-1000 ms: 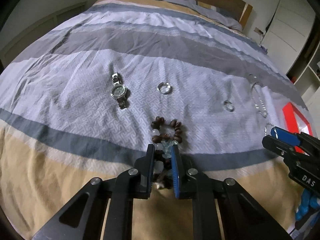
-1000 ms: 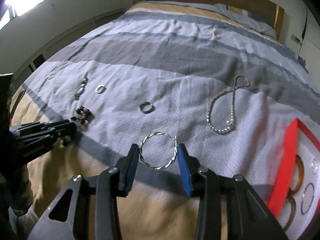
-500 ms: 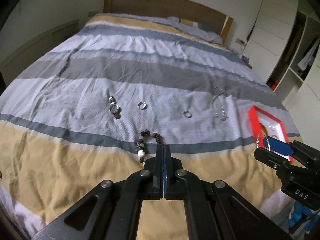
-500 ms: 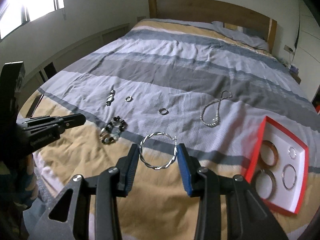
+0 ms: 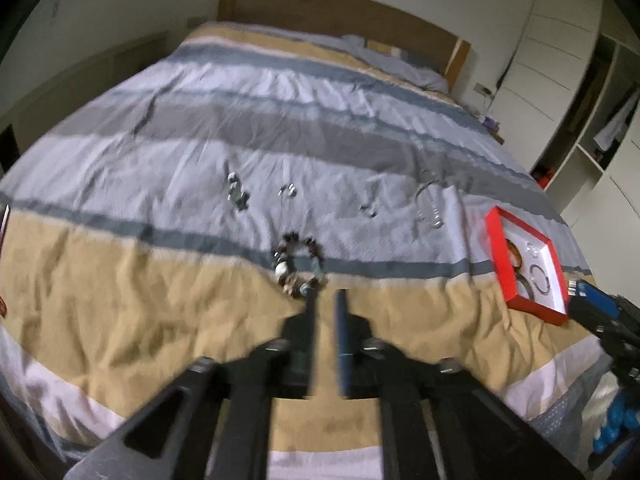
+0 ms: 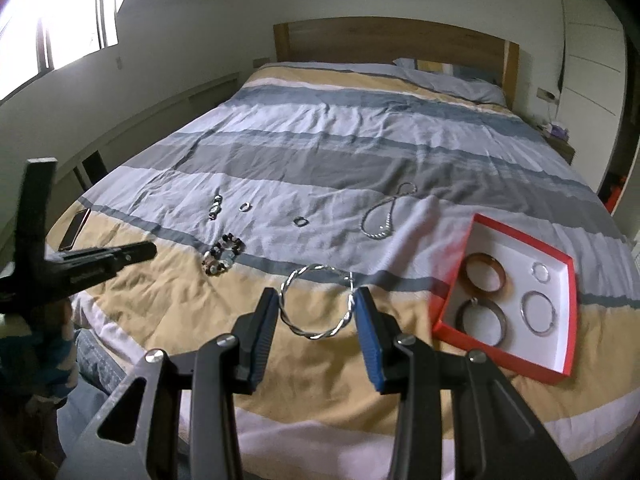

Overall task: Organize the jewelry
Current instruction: 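Lift the beaded bracelet with the left tool toward the red box, then carry the beaded bracelet and twisted hoop into the red box and open both tools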

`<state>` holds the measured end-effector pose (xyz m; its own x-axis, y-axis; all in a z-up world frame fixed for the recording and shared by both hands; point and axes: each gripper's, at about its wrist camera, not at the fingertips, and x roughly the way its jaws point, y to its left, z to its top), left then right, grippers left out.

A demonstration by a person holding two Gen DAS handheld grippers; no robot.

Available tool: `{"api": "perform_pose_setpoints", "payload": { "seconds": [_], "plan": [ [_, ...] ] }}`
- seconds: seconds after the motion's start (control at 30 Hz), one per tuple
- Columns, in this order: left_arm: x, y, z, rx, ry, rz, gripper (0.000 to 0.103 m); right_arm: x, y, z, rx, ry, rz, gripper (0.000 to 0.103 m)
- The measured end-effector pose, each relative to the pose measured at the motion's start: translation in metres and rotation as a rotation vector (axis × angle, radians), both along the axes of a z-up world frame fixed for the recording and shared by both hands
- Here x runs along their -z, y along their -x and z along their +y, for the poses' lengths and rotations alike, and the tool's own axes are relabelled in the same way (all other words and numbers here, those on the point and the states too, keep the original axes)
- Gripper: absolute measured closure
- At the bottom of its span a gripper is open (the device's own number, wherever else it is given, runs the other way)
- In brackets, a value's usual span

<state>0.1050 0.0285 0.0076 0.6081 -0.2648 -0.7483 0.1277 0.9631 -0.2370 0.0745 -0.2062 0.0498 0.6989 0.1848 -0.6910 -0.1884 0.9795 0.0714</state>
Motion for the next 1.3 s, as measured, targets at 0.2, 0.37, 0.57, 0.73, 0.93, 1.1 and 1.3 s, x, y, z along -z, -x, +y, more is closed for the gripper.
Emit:
{"api": "perform_pose_setpoints", "payload": {
  "seconds": [0.2, 0.37, 0.57, 0.73, 0.93, 1.1, 1.3],
  "plan": [
    [0.03, -0.034, 0.01, -0.043, -0.029, 0.053, 0.065, 0.008, -0.01, -0.019, 0.04, -0.008, 0.018, 0.066],
    [0.057, -0.078, 0.002, -0.05, -0.073, 0.108, 0.065, 0.015, -0.021, -0.033, 0.059, -0.013, 0.037, 0.066],
    [0.099, -0.108, -0.015, -0.048, -0.126, 0.22, 0.081, 0.021, -0.025, -0.055, 0.093, -0.021, 0.054, 0.066],
    [0.091, -0.097, -0.02, -0.02, -0.092, 0.19, 0.091, 0.02, -0.019, -0.071, 0.127, -0.033, 0.048, 0.066],
    [0.055, -0.074, -0.027, 0.01, -0.048, 0.122, 0.091, 0.009, -0.002, -0.087, 0.16, -0.05, 0.019, 0.066],
    [0.016, -0.065, -0.052, 0.059, 0.004, 0.063, 0.092, 0.0, 0.015, -0.105, 0.189, -0.051, -0.006, 0.066],
    [-0.03, -0.058, -0.106, 0.168, 0.07, 0.002, 0.092, -0.003, 0.026, -0.142, 0.242, -0.043, -0.014, 0.066]
  ]
}}
